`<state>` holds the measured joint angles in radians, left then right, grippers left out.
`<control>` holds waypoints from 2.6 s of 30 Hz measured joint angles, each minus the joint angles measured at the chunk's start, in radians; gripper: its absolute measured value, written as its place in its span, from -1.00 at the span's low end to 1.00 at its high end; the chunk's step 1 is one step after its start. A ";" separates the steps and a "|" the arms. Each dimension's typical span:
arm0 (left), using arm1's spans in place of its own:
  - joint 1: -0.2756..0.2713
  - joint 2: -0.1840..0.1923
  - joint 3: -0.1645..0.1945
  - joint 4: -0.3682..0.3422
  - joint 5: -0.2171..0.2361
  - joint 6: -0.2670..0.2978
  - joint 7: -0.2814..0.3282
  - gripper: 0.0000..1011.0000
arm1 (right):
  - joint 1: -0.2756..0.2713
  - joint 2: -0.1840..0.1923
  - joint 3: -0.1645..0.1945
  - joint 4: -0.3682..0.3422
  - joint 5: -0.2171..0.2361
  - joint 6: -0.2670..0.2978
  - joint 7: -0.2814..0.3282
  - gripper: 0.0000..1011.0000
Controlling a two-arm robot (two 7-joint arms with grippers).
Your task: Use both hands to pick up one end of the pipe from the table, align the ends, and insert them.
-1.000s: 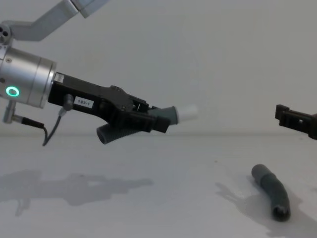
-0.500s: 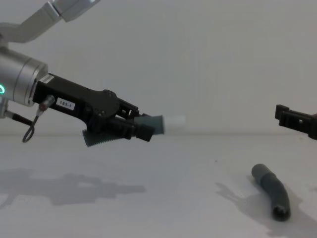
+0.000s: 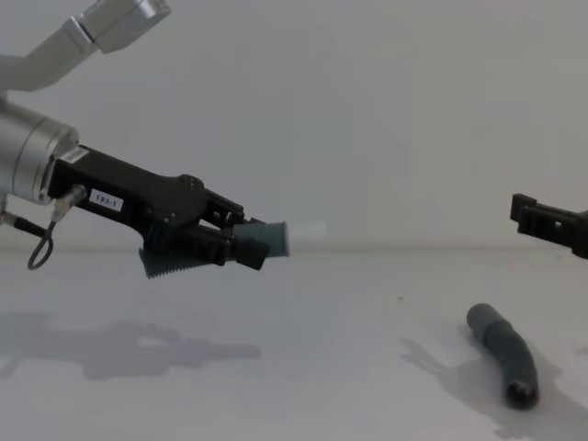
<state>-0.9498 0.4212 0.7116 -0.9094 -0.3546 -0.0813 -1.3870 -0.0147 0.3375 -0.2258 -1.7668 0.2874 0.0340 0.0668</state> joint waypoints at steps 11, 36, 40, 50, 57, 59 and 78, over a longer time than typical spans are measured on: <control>-0.007 -0.011 0.006 0.031 -0.016 -0.025 -0.014 -0.35 | 0.000 -0.001 0.000 0.000 0.000 0.001 0.000 0.99; -0.010 -0.018 0.010 0.049 -0.027 -0.041 -0.023 -0.35 | 0.043 -0.116 -0.010 -0.085 0.023 0.327 -0.147 0.99; -0.011 -0.019 0.010 0.050 -0.027 -0.042 -0.024 -0.35 | 0.052 -0.129 -0.020 -0.086 0.015 0.383 -0.171 0.99; -0.011 -0.019 0.010 0.051 -0.028 -0.043 -0.024 -0.35 | 0.067 -0.123 -0.038 -0.067 -0.006 0.445 -0.180 0.99; -0.011 -0.019 0.010 0.052 -0.029 -0.044 -0.024 -0.35 | 0.078 -0.100 -0.048 -0.047 -0.019 0.468 -0.155 0.99; -0.011 -0.019 0.010 0.052 -0.029 -0.044 -0.024 -0.35 | 0.083 -0.092 -0.051 -0.040 -0.022 0.474 -0.144 0.99; -0.011 -0.019 0.010 0.052 -0.028 -0.043 -0.024 -0.35 | 0.138 -0.064 -0.070 0.033 -0.038 0.516 -0.075 0.99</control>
<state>-0.9606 0.4018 0.7216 -0.8577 -0.3830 -0.1248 -1.4113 0.1230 0.2730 -0.2959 -1.7338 0.2492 0.5503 -0.0078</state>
